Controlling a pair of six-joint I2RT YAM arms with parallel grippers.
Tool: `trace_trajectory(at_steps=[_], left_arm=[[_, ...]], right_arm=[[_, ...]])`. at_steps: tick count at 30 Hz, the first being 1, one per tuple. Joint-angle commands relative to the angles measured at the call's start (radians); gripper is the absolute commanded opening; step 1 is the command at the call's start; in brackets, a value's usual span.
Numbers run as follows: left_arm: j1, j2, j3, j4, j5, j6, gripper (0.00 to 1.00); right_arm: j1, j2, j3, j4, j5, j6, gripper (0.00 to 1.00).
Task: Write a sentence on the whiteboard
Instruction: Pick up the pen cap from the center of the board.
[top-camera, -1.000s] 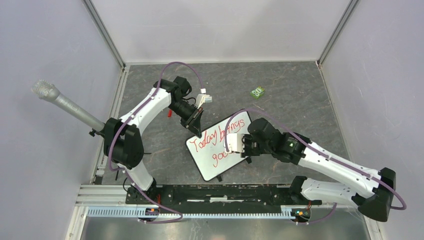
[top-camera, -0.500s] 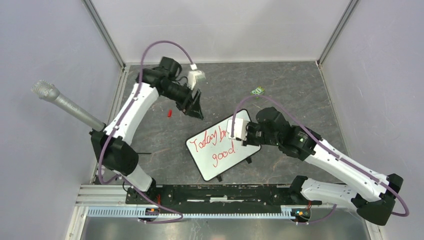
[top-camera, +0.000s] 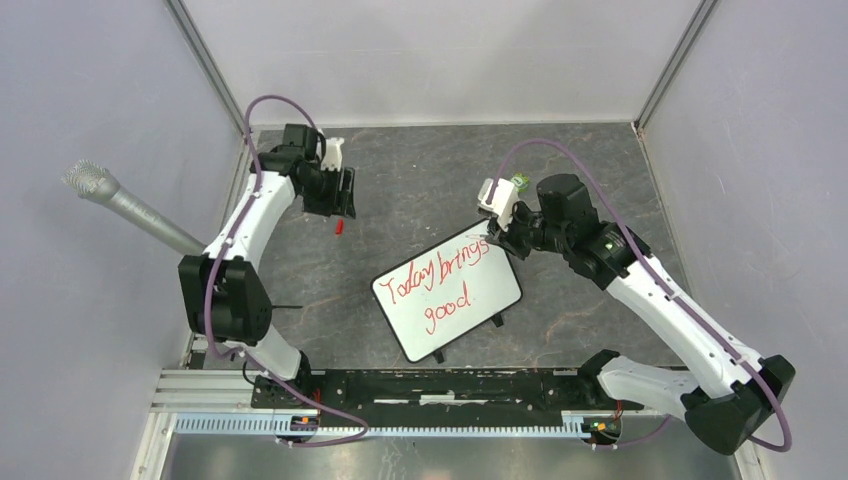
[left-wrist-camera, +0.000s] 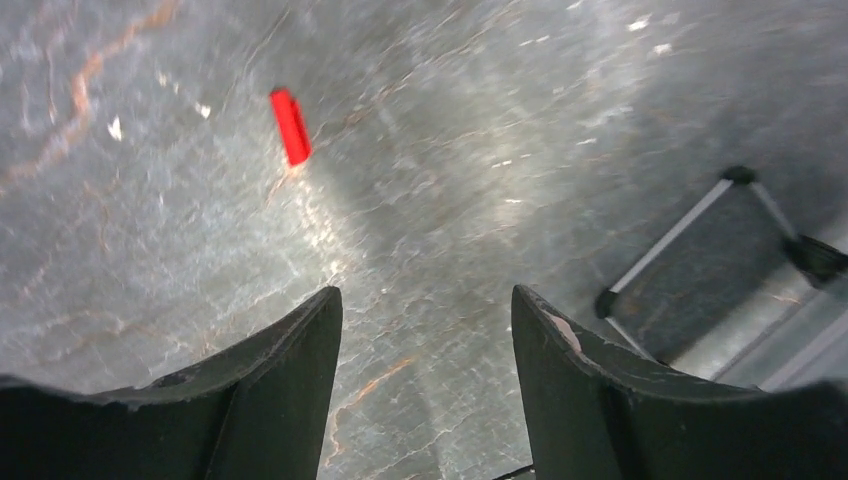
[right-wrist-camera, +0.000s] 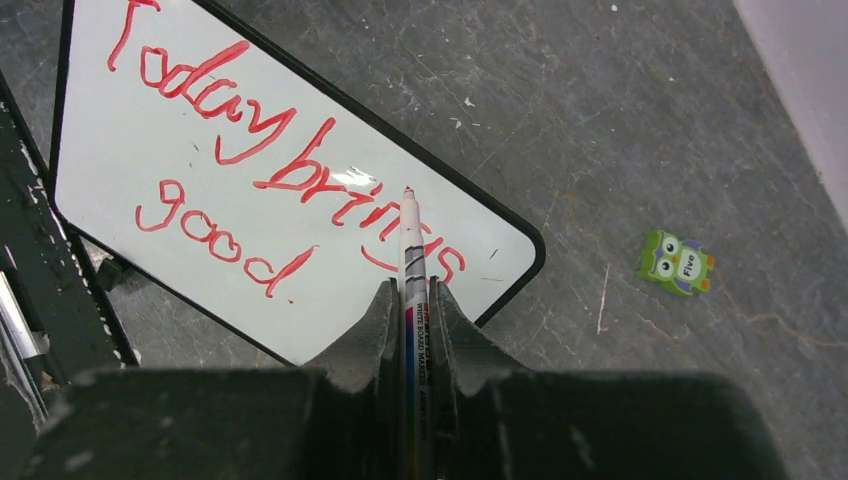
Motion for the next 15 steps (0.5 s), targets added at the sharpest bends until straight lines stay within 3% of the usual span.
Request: trace_trajectory(at_steps=[1, 9, 15], left_arm=[[-0.003, 0.019, -0.099, 0.166, -0.168, -0.12, 0.68], [-0.003, 0.127, -0.162, 0.277, -0.302, -0.161, 0.58], [-0.002, 0.201, -0.182, 0.318, -0.281, -0.154, 0.5]], right_arm=[[-0.046, 0.039, 0.067, 0.031, -0.119, 0.056, 0.0], [-0.076, 0.076, 0.084, 0.023, -0.151, 0.063, 0.0], [-0.082, 0.078, 0.084, 0.023, -0.142, 0.065, 0.0]])
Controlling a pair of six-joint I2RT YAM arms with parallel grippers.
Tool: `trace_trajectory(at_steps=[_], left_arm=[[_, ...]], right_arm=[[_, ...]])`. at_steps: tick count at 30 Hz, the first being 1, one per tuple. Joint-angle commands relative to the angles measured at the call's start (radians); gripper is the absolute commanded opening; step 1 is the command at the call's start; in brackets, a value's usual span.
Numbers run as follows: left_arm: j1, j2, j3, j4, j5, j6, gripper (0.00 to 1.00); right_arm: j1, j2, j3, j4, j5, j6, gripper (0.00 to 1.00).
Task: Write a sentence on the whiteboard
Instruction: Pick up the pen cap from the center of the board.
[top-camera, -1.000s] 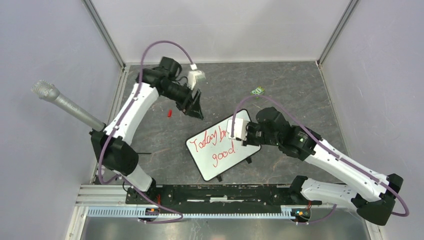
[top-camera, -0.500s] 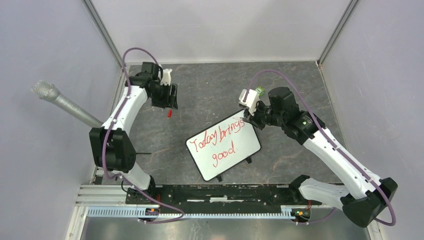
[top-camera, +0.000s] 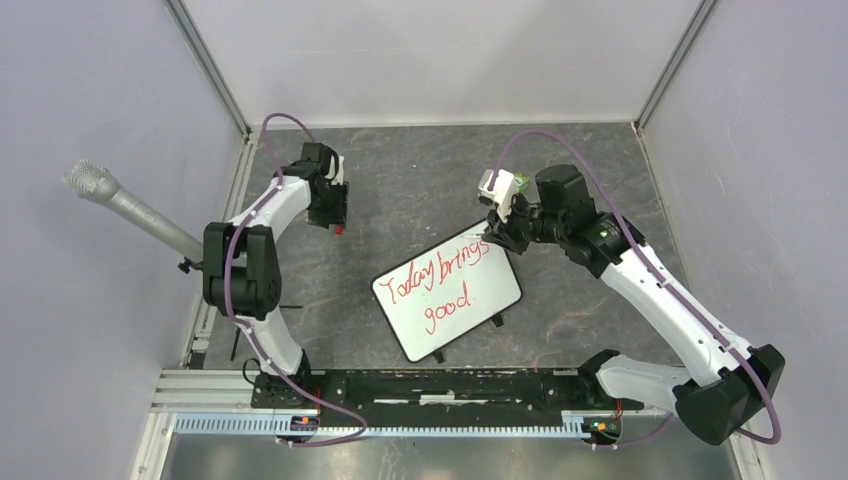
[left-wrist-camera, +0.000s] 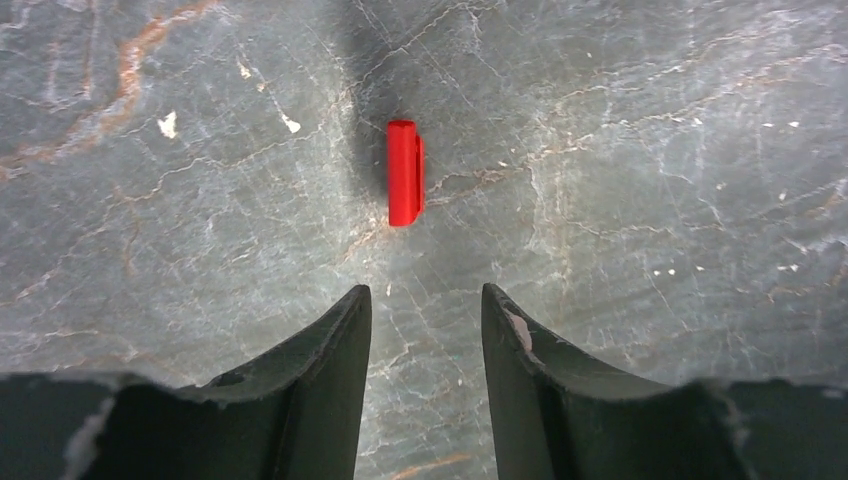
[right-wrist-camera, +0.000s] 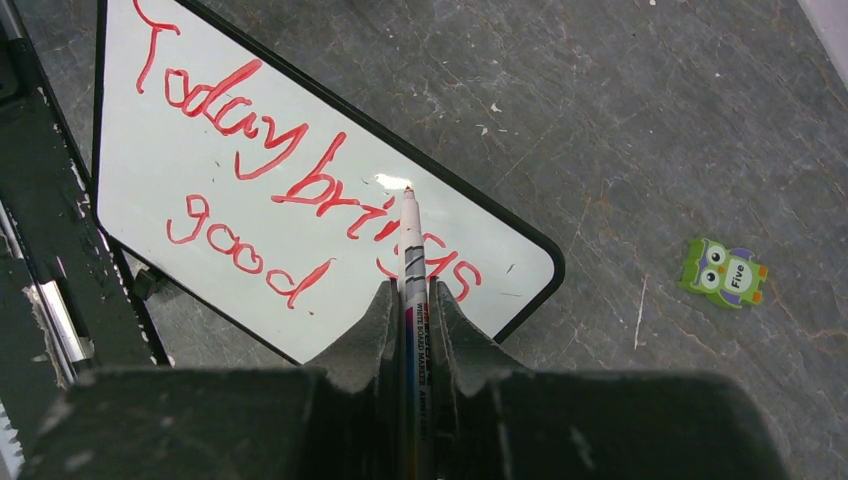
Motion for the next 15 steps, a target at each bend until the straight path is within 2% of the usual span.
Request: trace_trajectory(at_steps=[1, 7, 15], left_arm=[[-0.002, 0.041, -0.014, 0.086, -0.019, -0.039, 0.49], [-0.001, 0.096, -0.019, 0.115, -0.019, -0.023, 0.47], [0.001, 0.17, -0.014, 0.15, -0.025, -0.002, 0.42]], right_arm=[[-0.006, 0.001, 0.049, 0.022, -0.017, 0.018, 0.0], [-0.008, 0.006, 0.044, 0.025, -0.032, 0.018, 0.0], [-0.01, 0.003, 0.023, 0.068, 0.059, 0.097, 0.0]])
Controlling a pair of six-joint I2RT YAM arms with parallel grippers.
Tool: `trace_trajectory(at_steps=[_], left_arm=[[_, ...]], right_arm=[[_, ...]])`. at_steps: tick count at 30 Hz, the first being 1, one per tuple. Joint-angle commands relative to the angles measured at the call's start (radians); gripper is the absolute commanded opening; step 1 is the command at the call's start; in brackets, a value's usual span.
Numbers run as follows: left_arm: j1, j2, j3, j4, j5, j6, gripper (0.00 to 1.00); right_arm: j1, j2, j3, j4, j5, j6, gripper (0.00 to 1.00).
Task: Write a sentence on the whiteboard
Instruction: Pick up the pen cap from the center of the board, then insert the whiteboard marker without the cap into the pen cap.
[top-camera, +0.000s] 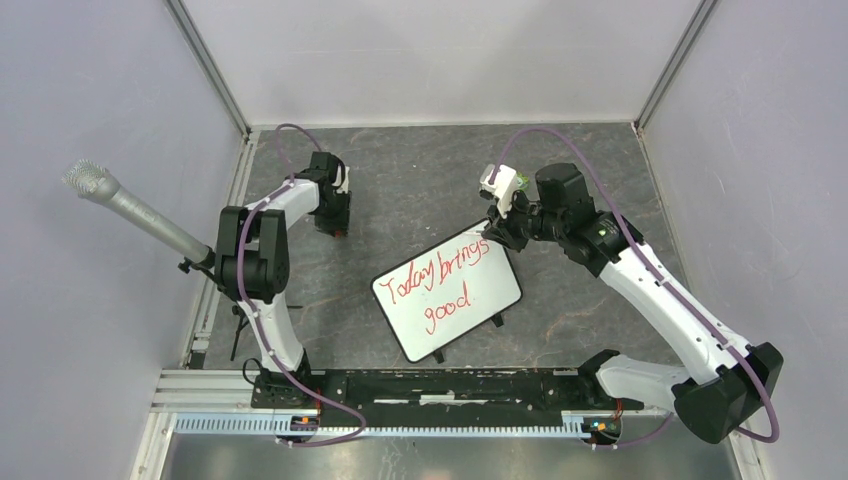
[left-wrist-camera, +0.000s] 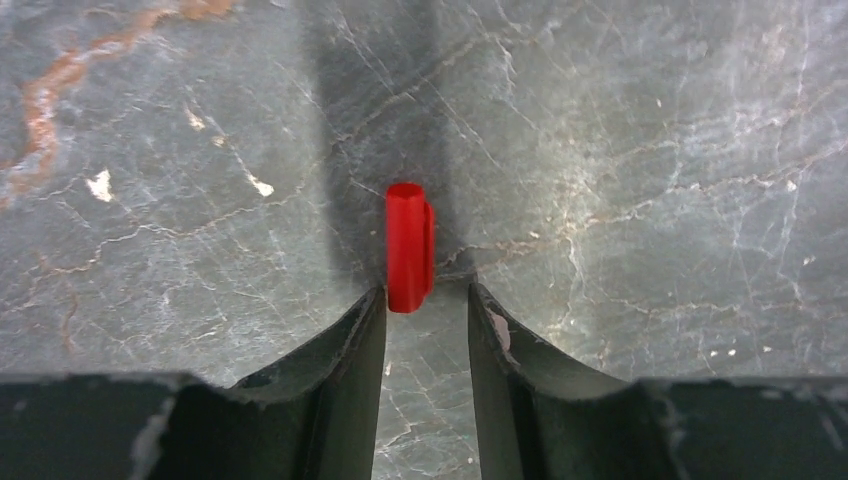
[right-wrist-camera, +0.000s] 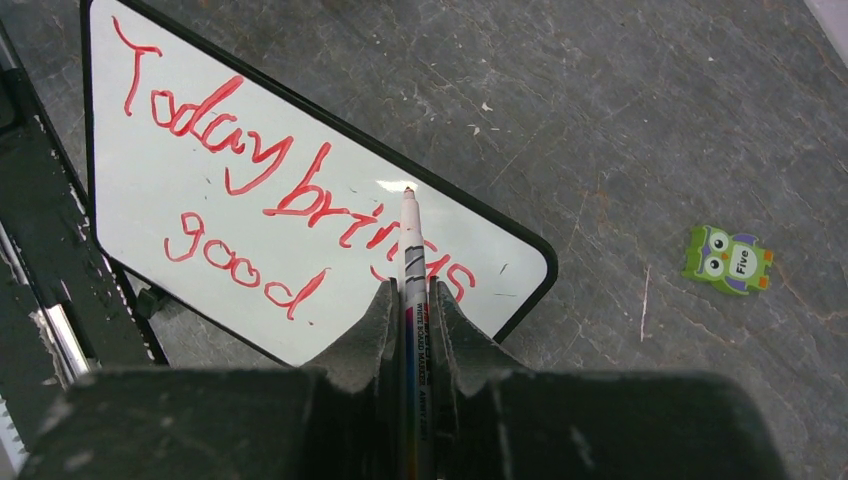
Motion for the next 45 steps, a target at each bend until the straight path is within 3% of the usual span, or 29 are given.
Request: trace_trajectory(at_steps=[1, 6, 12, 15, 19, 31, 33, 38, 45], left_arm=[[0.002, 0.037, 0.009, 0.049, -0.016, 0.003, 0.41], [0.001, 0.064, 0.011, 0.06, -0.03, 0.014, 0.28], [0.002, 0.098, 0.055, 0.035, -0.04, 0.036, 0.26], [0.001, 0.079, 0.052, 0.027, -0.029, 0.042, 0.12], [-0.019, -0.024, 0.044, -0.01, -0.006, 0.05, 0.03], [-0.188, -0.386, 0.16, -0.166, -0.049, 0.229, 0.02], [-0.202, -0.432, 0.211, -0.206, -0.007, 0.292, 0.02], [-0.238, -0.576, 0.248, -0.356, 0.318, 0.561, 0.03], [-0.408, -0.679, 0.165, -0.454, 0.352, 0.741, 0.02]], right_arm=[[-0.004, -0.008, 0.024, 0.047, 0.042, 0.04, 0.0], [-0.005, -0.003, 0.034, 0.021, 0.042, -0.012, 0.0], [-0.009, 0.026, 0.057, 0.0, 0.003, -0.022, 0.0], [-0.011, 0.025, 0.063, 0.003, -0.003, -0.02, 0.0], [-0.017, 0.024, 0.064, 0.021, -0.008, -0.002, 0.0], [-0.067, 0.066, 0.102, 0.05, -0.095, 0.06, 0.0], [-0.083, 0.07, 0.117, 0.049, -0.128, 0.063, 0.0], [-0.124, 0.066, 0.138, 0.052, -0.234, 0.083, 0.0], [-0.133, -0.012, 0.044, 0.213, -0.342, 0.234, 0.0]])
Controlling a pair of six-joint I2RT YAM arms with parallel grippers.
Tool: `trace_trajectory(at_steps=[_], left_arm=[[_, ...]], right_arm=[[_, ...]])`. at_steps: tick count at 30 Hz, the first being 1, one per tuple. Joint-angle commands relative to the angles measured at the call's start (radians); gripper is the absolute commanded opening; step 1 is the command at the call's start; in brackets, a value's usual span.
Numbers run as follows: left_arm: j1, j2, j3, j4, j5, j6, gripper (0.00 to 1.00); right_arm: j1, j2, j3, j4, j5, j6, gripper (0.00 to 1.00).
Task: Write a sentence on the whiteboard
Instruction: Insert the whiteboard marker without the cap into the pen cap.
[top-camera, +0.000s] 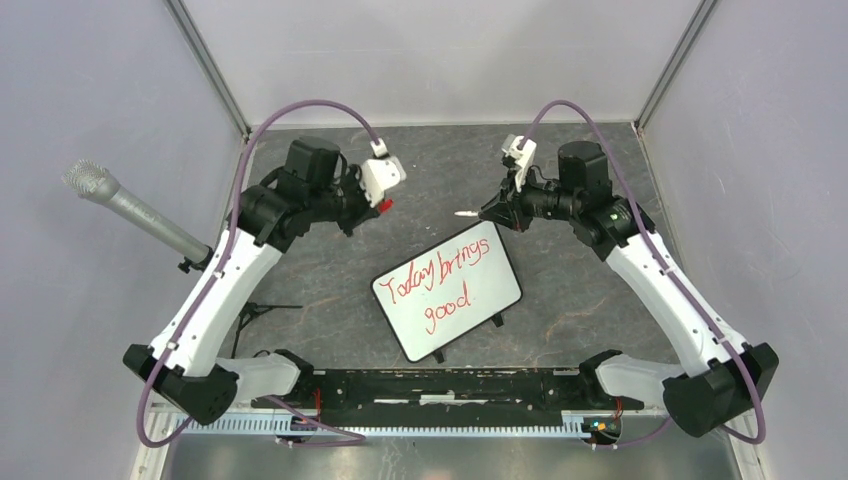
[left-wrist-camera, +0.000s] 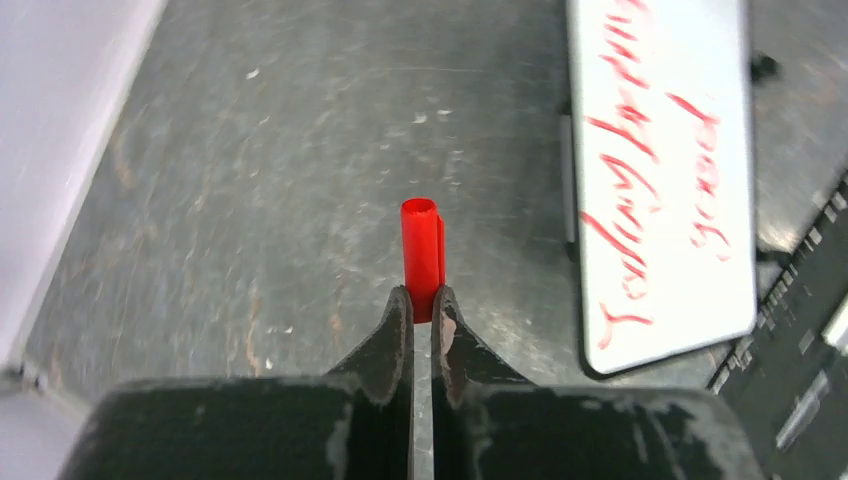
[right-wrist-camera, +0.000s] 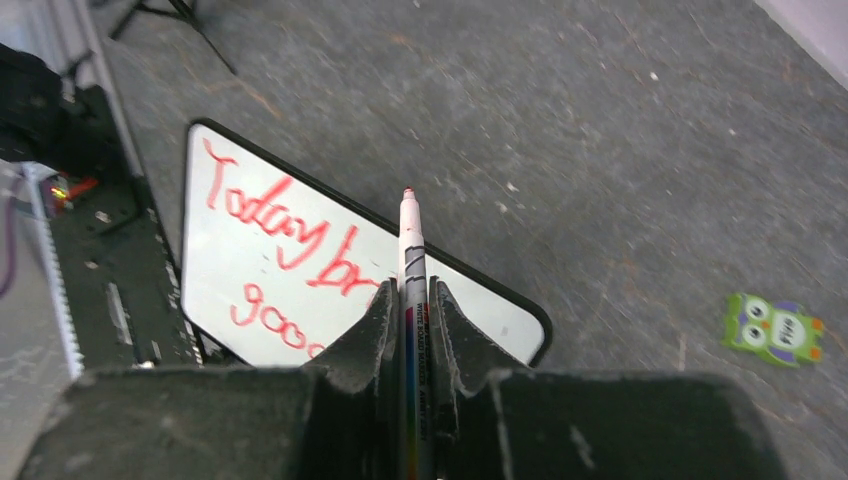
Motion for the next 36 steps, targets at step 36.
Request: trace_trajectory(at_steps=[36], left_arm=[[-0.286, 0.007, -0.039, -0.172, 0.192, 0.251, 0.02]], right_arm=[[0.104, -0.014, -0.091, 0.208, -0.333, 0.254, 0.0]])
